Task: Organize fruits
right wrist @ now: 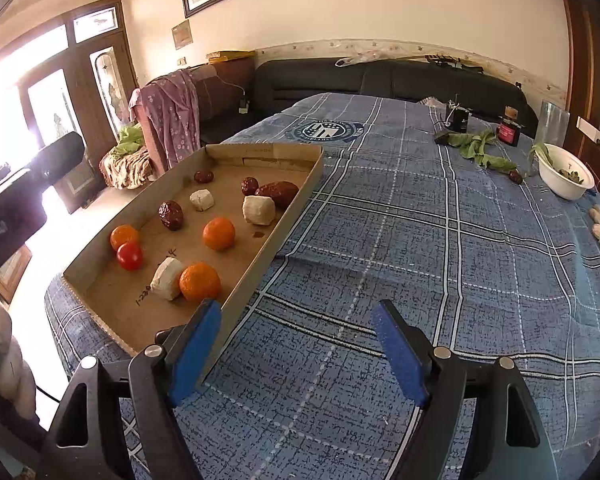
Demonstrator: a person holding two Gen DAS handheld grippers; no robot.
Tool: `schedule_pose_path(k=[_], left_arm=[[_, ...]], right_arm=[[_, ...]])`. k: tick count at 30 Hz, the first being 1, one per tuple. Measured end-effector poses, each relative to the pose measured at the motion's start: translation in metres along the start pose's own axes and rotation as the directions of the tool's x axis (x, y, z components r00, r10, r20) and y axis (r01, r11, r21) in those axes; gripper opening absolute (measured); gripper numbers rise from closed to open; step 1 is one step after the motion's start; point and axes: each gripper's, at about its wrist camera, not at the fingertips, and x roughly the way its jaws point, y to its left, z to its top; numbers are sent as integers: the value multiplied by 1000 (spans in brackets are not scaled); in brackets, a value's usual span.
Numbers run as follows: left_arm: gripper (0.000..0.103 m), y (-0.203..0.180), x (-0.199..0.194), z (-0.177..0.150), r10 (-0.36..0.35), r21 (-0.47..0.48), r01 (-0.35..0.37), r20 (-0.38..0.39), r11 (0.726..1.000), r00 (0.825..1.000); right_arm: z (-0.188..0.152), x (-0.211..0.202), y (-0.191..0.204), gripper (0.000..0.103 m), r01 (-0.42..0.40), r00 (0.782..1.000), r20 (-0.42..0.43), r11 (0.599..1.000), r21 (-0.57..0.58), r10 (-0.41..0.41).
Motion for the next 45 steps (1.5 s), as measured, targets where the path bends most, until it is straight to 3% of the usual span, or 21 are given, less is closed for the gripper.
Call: schedule_pose_path(k=[4, 11, 25, 45], left_arm=[[103, 9, 16, -4, -82, -58, 77, -99, 995, 992], [103, 25, 35, -18, -142, -128, 119, -187, 985, 972], [103, 41, 55, -31, -188, -170, 147, -261, 974, 947], [103, 61, 65, -42, -202, -219, 140, -296, 966, 933]], right_arm=[[1, -1, 0, 84, 22, 1000, 1, 1000, -5, -22], [1, 6, 5, 87, 48, 999, -14, 999, -25, -48], [1, 18, 26, 89, 101, 993, -53, 990, -99, -106], [1, 26, 45, 90, 119, 989, -68, 983, -138, -129]])
